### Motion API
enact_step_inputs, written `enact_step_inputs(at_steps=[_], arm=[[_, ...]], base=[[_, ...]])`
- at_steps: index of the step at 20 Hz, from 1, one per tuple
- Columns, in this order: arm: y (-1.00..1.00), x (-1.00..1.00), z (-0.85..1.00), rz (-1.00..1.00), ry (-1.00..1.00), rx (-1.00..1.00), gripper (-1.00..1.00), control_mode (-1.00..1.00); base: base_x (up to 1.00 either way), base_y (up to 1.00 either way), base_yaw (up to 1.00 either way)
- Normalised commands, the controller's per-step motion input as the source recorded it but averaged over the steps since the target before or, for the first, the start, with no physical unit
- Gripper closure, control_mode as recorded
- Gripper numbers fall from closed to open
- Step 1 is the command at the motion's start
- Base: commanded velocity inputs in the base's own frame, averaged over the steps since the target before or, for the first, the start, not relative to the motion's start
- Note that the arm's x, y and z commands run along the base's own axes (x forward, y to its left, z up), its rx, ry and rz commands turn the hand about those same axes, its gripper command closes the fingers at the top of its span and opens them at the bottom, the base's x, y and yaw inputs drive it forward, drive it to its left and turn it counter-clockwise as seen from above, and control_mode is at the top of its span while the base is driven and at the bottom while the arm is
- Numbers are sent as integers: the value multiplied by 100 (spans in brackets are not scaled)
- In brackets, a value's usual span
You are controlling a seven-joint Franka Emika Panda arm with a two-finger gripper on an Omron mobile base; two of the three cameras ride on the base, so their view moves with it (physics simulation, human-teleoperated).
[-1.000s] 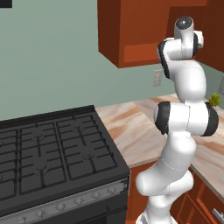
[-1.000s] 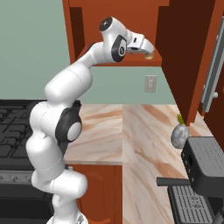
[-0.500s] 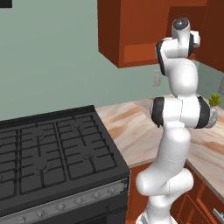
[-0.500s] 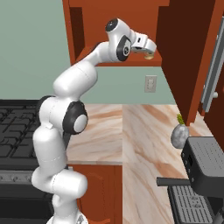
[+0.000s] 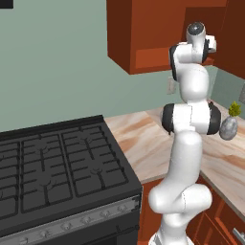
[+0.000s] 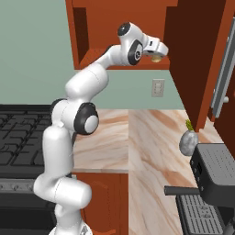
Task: Get the candle and the beer from the cabinet and move them to the dining counter.
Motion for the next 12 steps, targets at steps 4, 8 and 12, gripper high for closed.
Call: enact_step_inputs(at_steps=[4,8,12], arm=[[-15,31,-7,0,0,0,-100,-100],[-17,25,-9,0,0,0,-100,-100],[-7,19,-12,-1,0,1,100,-100]], base=[[0,0,0],[0,0,0],[0,0,0]])
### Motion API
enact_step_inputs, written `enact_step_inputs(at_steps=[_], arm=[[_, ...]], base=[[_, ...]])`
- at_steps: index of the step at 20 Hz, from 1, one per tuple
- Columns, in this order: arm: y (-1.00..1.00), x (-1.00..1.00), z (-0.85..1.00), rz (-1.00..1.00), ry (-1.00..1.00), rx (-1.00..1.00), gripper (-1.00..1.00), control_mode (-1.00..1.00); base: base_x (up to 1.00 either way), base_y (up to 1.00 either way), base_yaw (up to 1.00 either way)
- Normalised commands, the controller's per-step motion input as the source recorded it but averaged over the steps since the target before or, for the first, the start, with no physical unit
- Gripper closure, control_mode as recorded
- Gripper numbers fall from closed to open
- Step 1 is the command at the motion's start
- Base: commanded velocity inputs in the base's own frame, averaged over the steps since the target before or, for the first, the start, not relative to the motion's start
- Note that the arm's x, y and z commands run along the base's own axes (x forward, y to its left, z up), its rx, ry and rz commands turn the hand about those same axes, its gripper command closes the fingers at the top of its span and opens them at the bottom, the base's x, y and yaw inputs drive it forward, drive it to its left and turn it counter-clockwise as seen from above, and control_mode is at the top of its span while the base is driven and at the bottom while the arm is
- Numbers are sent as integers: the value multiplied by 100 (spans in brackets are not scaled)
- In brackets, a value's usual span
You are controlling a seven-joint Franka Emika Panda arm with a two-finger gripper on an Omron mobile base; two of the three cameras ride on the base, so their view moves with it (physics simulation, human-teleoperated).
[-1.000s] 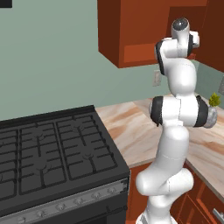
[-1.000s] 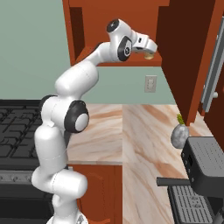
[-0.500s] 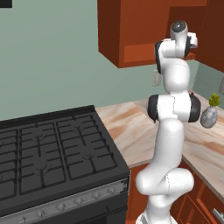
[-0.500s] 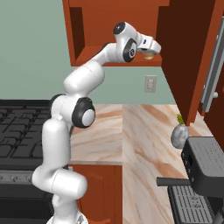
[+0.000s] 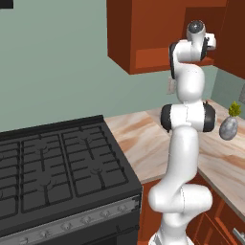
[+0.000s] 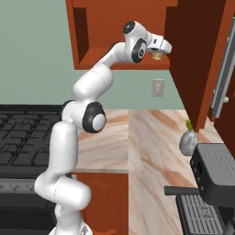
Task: Get the candle and the beer from the cabinet and move them to the dining counter.
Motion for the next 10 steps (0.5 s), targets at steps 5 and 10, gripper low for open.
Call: enact_step_inputs(at_steps=[5,10], arm=[[10,4,-14,-7,3,9,100,-100],[12,-2,-17,-9,2,12,100,-100]], base=[[0,0,0],[0,0,0]])
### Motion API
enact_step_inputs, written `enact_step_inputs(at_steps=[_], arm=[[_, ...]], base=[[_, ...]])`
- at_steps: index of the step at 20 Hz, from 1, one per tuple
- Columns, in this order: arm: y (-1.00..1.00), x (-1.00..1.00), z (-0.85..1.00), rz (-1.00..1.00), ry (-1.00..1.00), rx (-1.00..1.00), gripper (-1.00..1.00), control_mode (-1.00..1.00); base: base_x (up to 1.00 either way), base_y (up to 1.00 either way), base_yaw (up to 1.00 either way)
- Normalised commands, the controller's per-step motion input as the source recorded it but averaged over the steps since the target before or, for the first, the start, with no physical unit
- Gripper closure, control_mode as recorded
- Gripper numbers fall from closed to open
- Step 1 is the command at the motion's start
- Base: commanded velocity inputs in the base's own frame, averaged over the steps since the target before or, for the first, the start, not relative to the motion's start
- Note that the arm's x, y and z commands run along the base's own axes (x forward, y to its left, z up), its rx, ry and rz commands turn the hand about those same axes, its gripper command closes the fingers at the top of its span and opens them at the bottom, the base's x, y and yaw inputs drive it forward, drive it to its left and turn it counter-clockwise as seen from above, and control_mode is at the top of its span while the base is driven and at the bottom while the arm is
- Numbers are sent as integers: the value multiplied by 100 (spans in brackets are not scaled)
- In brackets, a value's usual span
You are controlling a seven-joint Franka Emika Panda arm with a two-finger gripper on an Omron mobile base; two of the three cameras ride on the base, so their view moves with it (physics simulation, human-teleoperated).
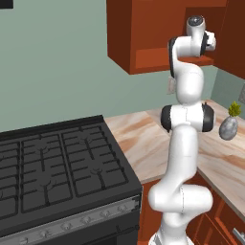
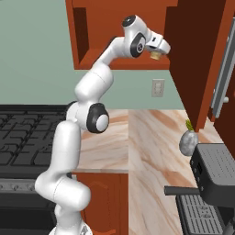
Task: Get the candle and the beer from the cabinet and move them to the dining counter.
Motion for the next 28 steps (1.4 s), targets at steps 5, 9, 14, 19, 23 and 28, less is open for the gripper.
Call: enact_step_inputs(at_steps=[5,9,14,19,23,28], arm=[[24,-11,-28,-8,1,10,100,-100],[49,-41,-35,-6,-8,4,100,-100],[41,-43,-18,-3,-16,4,100,-100],[38,-55,-22,0,-18,1,100,-100],[38,-77,-44,0,-28,0,100,-100],[41,-88,-62,0,-35,-1,100,-100]], base=[[0,0,0],[0,0,0],[0,0,0],[0,0,0],[0,0,0],[0,0,0]])
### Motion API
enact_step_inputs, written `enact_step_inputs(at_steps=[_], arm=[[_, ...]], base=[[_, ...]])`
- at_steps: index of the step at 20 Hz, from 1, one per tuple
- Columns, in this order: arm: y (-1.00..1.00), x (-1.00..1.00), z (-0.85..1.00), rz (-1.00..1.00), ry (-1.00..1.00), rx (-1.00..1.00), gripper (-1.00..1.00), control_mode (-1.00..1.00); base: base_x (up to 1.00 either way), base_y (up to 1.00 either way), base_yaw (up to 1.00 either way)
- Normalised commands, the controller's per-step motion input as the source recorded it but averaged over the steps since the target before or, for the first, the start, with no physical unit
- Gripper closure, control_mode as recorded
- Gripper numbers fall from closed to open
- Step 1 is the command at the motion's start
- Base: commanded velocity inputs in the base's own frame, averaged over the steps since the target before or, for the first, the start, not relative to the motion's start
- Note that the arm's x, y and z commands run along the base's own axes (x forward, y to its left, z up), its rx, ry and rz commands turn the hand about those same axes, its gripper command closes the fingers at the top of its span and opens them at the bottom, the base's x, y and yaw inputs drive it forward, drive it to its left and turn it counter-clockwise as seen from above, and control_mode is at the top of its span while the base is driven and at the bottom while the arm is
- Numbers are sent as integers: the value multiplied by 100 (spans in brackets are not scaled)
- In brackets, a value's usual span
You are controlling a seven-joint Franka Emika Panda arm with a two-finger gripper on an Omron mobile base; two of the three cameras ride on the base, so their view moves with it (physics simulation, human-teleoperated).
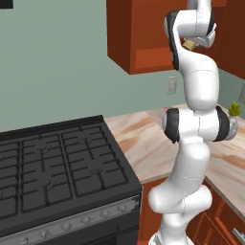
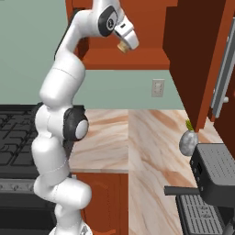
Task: Get the candle and the beer from the cabinet and move them to the dining counter.
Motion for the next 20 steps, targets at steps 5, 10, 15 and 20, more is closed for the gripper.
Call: enact_step_inputs(at_steps=[5,10,15,20], arm=[[40,-91,-62,1,-40,-2,100,-100],[38,-80,-46,2,-36,-1,100,-100],[22,-58,5,2,3,0,100,-100],[32,-65,15,0,13,-1,100,-100]], base=[[0,0,0],[0,0,0],[0,0,0],[0,0,0]])
